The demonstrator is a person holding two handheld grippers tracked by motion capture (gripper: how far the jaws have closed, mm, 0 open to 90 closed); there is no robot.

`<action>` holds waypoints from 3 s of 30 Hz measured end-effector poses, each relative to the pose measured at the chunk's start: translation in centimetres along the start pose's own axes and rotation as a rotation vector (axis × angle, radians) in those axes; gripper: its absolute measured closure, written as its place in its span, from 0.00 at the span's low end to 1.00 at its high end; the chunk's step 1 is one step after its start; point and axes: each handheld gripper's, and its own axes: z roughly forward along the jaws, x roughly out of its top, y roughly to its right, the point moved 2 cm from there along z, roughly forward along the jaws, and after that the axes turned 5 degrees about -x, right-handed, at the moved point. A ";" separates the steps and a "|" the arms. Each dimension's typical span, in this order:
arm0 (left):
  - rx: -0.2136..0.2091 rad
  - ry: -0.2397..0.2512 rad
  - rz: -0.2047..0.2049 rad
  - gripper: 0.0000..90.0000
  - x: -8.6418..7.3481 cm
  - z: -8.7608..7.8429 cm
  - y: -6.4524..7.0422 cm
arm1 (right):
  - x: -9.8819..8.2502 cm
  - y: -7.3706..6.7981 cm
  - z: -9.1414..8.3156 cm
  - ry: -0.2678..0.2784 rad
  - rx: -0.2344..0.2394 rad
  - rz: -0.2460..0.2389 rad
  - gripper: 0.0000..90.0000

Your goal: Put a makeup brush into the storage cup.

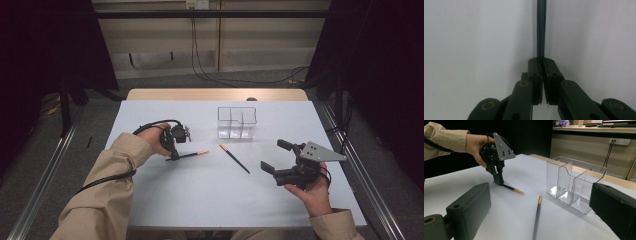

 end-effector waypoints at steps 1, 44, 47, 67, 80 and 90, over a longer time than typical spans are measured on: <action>0.008 -0.004 0.013 0.95 -0.1 -0.1 0.0 | 0.0 0.0 0.0 0.000 -0.001 0.001 0.04; 0.040 0.924 -0.172 0.95 -2.7 -3.5 1.7 | -0.1 0.1 0.0 -0.003 -0.002 0.004 0.04; 0.047 1.015 -0.191 0.95 -2.8 -3.8 2.0 | -0.1 0.1 0.0 -0.003 -0.003 0.004 0.04; 0.025 1.224 -0.157 0.95 -2.0 -3.8 4.0 | -0.1 0.0 0.0 -0.005 -0.002 0.003 0.04; -0.032 1.235 -0.082 0.95 -0.1 -3.8 6.1 | -0.1 0.0 0.0 -0.002 0.002 0.002 0.03; -0.077 1.218 -0.024 0.95 1.4 -3.3 7.5 | -0.1 0.0 0.1 -0.003 0.008 0.002 0.03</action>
